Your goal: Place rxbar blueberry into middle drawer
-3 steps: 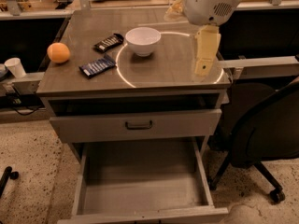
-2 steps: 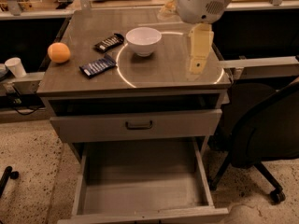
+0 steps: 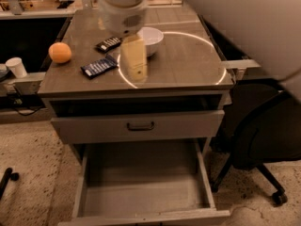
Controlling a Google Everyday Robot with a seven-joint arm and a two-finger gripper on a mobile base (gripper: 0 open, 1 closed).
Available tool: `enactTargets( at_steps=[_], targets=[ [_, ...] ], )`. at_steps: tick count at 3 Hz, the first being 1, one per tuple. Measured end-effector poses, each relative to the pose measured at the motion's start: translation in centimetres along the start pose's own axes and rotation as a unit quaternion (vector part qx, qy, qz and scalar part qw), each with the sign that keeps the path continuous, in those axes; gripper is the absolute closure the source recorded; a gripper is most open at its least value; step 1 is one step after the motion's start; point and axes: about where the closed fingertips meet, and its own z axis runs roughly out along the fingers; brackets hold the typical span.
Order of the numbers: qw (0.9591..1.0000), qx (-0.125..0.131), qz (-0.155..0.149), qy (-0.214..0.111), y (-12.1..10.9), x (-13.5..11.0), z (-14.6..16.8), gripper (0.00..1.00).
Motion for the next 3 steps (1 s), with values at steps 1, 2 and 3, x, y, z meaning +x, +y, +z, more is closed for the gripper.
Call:
enactTargets(
  at_steps=[1,2,3],
  targets=[
    [0.9966,-0.024,-0.044,0.066,-2.6,-3.6,4.8,0.0],
    [0.9952,-0.009,-0.06,0.077,-4.1,-4.8,5.5,0.0],
    [0.9951,-0.012,-0.059,0.079,-4.5,-4.6,5.9,0.0]
  ],
)
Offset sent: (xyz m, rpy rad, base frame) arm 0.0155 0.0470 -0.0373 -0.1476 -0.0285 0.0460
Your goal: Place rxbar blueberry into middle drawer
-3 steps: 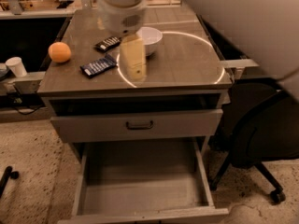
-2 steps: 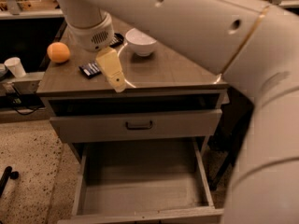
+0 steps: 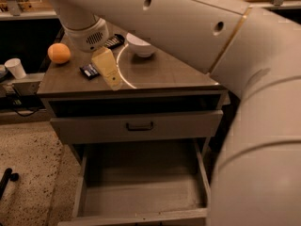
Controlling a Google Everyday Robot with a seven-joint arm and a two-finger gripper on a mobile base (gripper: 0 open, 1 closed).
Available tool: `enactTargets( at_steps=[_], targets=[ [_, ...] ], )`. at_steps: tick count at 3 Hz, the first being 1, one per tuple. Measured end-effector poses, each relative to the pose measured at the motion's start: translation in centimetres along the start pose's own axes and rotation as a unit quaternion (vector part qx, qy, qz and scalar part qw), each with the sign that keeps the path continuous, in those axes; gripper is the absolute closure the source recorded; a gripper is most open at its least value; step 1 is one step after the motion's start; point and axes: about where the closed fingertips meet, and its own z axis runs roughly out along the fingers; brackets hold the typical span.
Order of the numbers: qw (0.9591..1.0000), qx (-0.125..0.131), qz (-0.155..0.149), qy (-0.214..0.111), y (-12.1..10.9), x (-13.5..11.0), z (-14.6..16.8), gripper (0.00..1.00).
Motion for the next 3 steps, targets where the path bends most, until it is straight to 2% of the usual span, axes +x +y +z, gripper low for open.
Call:
enactTargets(
  at_steps=[1,2,3],
  targets=[
    [0.9999,-0.012,0.002,0.006,-1.6,0.8,1.7,0.0],
    [0.999,-0.044,0.009,0.01,-4.9,2.0,6.0,0.0],
    [0.9983,-0.055,0.016,-0.008,-6.8,2.5,8.8,0.0]
  ],
)
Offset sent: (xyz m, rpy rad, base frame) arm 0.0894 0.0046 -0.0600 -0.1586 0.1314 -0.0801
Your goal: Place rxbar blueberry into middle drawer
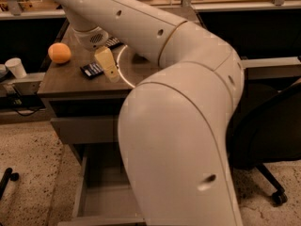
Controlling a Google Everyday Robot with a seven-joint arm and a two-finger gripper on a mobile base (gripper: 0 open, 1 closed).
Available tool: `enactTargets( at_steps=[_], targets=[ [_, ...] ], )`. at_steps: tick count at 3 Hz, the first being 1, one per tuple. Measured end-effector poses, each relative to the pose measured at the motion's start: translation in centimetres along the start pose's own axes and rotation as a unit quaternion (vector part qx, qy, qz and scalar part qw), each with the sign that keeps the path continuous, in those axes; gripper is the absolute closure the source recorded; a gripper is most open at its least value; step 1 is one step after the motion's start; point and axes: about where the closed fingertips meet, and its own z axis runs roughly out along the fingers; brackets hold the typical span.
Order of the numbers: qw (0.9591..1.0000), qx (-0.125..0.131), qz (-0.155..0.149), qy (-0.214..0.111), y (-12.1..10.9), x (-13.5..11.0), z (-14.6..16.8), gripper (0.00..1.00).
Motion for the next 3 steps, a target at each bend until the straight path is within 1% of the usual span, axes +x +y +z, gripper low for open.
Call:
enactTargets(
  at_steps=[1,2,3],
  targets=[
    [0.9996,-0.007,0.013,-0.026,-1.3,0.5,2.0,0.0],
    [0.9985,-0.014,0.006,-0.053,-2.0,0.1,3.4,0.15],
    [0.9975,-0.018,0.004,-0.068,-2.3,-0.1,4.0,0.38]
  ],
)
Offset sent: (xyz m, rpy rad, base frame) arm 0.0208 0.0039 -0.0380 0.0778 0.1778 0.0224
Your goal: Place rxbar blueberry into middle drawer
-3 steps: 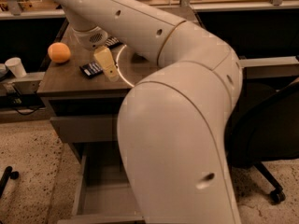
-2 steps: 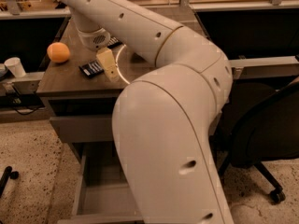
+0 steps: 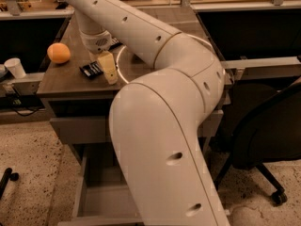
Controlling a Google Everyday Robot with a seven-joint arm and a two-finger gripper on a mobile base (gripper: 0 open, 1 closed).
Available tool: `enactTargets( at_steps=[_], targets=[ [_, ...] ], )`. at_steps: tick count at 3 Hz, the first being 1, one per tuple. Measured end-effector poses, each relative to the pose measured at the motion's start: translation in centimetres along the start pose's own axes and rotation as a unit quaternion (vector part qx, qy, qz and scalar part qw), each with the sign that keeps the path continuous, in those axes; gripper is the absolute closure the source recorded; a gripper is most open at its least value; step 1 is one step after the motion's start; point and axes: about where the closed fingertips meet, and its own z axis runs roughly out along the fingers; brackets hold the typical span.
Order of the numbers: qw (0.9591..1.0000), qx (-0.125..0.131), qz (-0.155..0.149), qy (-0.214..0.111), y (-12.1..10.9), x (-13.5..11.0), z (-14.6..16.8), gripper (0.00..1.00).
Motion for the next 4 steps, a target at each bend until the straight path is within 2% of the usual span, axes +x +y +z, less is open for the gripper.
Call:
enactTargets(
  at_steps=[1,2,3,4],
  targets=[
    [1.0,0.0,0.0,0.0,-0.1,0.0,-0.7,0.62],
    [1.0,0.005,0.005,-0.002,0.0,0.2,-1.4,0.93],
    [0.9972,0.051,0.041,-0.036,1.6,0.9,-2.6,1.0],
    [0.9841,0.13,0.104,-0.061,4.6,1.5,-6.9,1.0]
  ],
)
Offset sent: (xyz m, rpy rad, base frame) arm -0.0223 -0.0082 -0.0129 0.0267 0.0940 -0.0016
